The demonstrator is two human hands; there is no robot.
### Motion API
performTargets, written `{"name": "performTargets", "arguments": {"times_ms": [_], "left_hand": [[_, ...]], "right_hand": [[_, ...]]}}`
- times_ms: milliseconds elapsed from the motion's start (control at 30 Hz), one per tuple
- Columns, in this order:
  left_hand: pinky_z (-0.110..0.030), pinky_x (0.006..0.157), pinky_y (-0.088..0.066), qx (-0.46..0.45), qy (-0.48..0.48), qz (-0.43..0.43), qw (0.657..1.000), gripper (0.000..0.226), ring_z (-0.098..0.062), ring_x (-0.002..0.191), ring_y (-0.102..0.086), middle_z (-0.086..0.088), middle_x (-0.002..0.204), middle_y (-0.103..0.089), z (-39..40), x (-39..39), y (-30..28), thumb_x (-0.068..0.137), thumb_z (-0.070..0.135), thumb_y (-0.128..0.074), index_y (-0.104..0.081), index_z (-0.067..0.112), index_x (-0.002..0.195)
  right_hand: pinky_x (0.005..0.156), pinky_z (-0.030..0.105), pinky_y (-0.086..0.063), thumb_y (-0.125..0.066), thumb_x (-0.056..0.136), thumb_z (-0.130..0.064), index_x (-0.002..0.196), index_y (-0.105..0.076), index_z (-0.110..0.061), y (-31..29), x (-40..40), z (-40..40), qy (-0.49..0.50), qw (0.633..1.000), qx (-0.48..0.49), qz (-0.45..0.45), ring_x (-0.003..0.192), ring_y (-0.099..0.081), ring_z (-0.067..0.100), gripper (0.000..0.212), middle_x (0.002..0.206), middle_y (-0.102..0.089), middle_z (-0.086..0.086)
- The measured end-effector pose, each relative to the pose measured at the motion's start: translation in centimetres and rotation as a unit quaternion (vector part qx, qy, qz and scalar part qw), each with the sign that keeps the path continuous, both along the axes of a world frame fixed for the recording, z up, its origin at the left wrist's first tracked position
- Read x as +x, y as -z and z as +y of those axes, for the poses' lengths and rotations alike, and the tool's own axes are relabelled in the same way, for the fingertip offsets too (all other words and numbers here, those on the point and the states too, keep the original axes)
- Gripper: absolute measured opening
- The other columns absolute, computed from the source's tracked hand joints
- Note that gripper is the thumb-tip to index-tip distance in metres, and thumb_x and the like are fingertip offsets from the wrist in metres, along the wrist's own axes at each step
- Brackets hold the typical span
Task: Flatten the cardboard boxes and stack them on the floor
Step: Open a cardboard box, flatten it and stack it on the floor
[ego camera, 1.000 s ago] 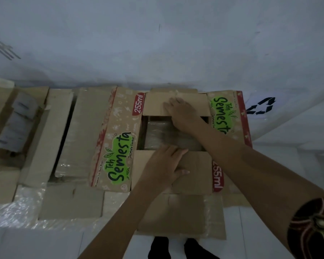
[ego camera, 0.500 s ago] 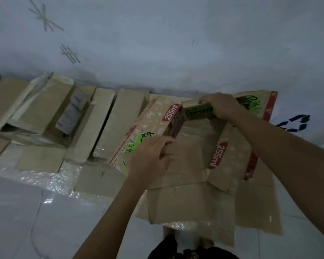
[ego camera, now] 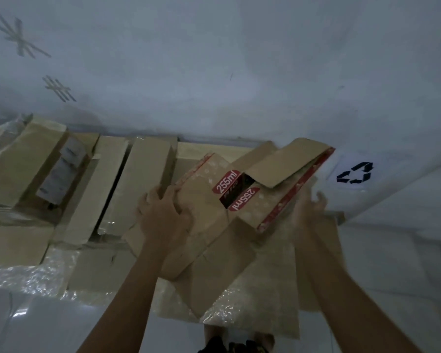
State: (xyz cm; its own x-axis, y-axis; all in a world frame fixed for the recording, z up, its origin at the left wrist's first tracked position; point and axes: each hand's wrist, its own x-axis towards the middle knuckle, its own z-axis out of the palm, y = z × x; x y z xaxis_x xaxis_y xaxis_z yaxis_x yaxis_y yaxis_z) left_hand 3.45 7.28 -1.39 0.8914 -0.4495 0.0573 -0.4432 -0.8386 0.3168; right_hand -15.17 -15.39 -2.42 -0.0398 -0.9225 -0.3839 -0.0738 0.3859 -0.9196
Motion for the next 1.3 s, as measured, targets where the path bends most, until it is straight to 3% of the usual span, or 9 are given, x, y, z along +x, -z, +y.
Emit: {"name": "performTargets", "arguments": {"times_ms": [100,200,467,633,733,800,900,1067,1300], "left_hand": [[-0.053,0.096,-0.048,0.009,0.036,0.086,0.996,0.066,-0.042,0.115,-0.055,-0.006,0.136,-0.052,0.0,0.9,-0.2,0.075,0.059,-0.061,-0.046,0.043,0.138],[-0.050,0.085,-0.054,-0.025,0.064,0.082,0.994,0.070,-0.034,0.101,-0.063,-0.003,0.121,-0.060,0.3,1.5,-0.5,0.075,0.060,-0.061,-0.041,0.041,0.139],[-0.027,0.073,-0.050,-0.035,0.202,0.186,0.961,0.044,-0.013,0.092,-0.067,0.014,0.103,-0.071,-0.5,-0.4,-3.5,0.086,0.049,-0.066,-0.056,0.046,0.129],[-0.023,0.082,-0.055,-0.122,0.279,0.313,0.899,0.040,0.004,0.091,-0.066,0.019,0.113,-0.069,-1.3,-5.9,-3.3,0.087,0.047,-0.070,-0.061,0.044,0.126],[-0.016,0.086,-0.049,-0.176,0.255,0.469,0.827,0.046,0.007,0.108,-0.061,0.022,0.126,-0.065,-0.8,-6.6,-2.2,0.088,0.056,-0.061,-0.062,0.042,0.132],[-0.023,0.092,-0.050,-0.189,0.224,0.549,0.782,0.039,0.001,0.120,-0.058,0.022,0.133,-0.062,-0.3,-6.1,-1.5,0.097,0.049,-0.048,-0.063,0.041,0.132],[-0.033,0.108,-0.042,-0.185,0.170,0.530,0.810,0.035,-0.006,0.133,-0.050,0.018,0.145,-0.054,-0.3,-5.7,-0.2,0.103,0.048,-0.044,-0.056,0.047,0.136],[-0.019,0.111,-0.024,-0.230,0.175,0.412,0.864,0.057,0.009,0.139,-0.028,0.027,0.158,-0.026,-0.4,-7.9,-1.4,0.102,0.055,-0.044,-0.026,0.046,0.155],[-0.046,0.124,-0.018,-0.124,0.182,0.217,0.951,0.062,-0.017,0.155,-0.007,0.018,0.167,-0.009,-2.9,-12.7,-1.0,0.103,0.059,-0.029,-0.010,0.041,0.159]], "right_hand": [[0.099,0.045,-0.050,-0.039,0.097,-0.062,0.130,-0.053,-0.025,1.5,0.6,6.0,-0.098,0.966,0.131,-0.200,0.116,-0.062,0.025,0.052,0.127,-0.065,0.005],[0.100,0.044,-0.047,-0.039,0.097,-0.059,0.121,-0.055,-0.036,1.0,2.4,8.7,-0.102,0.958,0.128,-0.236,0.115,-0.061,0.017,0.036,0.129,-0.063,0.000],[0.107,0.042,-0.046,-0.082,0.057,-0.069,0.147,-0.039,-0.034,-1.8,5.3,8.8,-0.144,0.978,0.068,-0.134,0.123,-0.056,0.009,0.105,0.138,-0.056,-0.013],[0.073,0.011,-0.050,-0.075,0.084,-0.023,0.157,-0.008,-0.029,-2.6,5.7,9.5,-0.192,0.981,0.011,-0.030,0.115,-0.056,0.013,0.100,0.139,-0.045,-0.013],[0.080,0.026,-0.050,-0.049,0.089,-0.003,0.157,-0.010,-0.034,-2.3,5.0,9.3,-0.159,0.987,-0.006,0.004,0.099,-0.058,0.008,0.084,0.132,-0.049,-0.015],[0.102,0.040,-0.047,-0.045,0.091,-0.001,0.156,-0.014,-0.034,-2.2,4.1,9.1,-0.148,0.989,-0.005,0.006,0.125,-0.050,0.018,0.079,0.150,-0.037,-0.011],[0.105,0.050,-0.046,-0.049,0.095,-0.003,0.154,-0.025,-0.034,-2.1,3.1,8.7,-0.148,0.989,-0.005,-0.010,0.131,-0.050,0.021,0.071,0.153,-0.041,-0.003],[0.089,0.044,-0.057,-0.052,0.094,0.005,0.136,-0.052,-0.028,-5.0,3.3,6.8,-0.184,0.970,0.027,-0.156,0.109,-0.067,0.023,0.053,0.122,-0.069,-0.001],[0.100,0.047,-0.051,-0.053,0.095,0.002,0.147,-0.040,-0.027,-4.5,-0.2,3.1,-0.227,0.966,0.057,-0.111,0.118,-0.060,0.025,0.062,0.136,-0.058,0.004]]}}
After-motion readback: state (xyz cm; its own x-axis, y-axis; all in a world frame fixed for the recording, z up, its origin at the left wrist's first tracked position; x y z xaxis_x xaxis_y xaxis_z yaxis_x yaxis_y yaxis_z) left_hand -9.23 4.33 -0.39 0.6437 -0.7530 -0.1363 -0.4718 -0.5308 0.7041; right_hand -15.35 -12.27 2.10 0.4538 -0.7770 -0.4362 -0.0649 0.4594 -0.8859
